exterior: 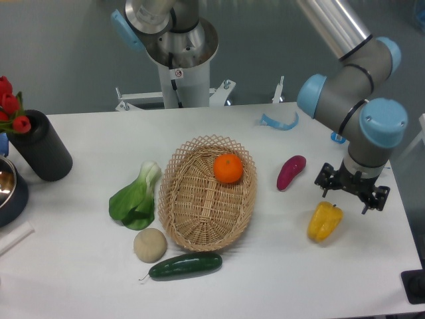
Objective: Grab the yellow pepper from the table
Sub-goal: 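Lower the open gripper down over the yellow bell pepper, then close the gripper fingers around the yellow bell pepper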
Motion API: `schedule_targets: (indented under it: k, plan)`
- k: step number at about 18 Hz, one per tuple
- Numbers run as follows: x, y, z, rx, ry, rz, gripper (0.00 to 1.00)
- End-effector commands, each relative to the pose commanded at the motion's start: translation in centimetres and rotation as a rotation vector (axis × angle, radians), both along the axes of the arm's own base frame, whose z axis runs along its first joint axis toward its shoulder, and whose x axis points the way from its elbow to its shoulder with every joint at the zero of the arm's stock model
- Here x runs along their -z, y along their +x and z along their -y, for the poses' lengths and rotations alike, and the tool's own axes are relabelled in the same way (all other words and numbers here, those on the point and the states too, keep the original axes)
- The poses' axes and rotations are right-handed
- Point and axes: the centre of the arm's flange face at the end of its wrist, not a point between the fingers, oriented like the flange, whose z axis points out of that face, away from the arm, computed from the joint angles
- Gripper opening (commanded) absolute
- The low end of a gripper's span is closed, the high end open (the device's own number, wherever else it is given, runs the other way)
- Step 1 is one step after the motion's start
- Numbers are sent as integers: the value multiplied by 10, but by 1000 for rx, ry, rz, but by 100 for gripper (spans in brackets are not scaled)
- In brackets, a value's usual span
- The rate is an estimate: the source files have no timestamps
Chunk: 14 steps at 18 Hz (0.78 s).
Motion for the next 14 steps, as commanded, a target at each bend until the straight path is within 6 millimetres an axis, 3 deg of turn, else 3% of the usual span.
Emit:
schedule_targets:
  k: [14]
  plan:
    - [32, 8, -13, 11, -15, 37, 100]
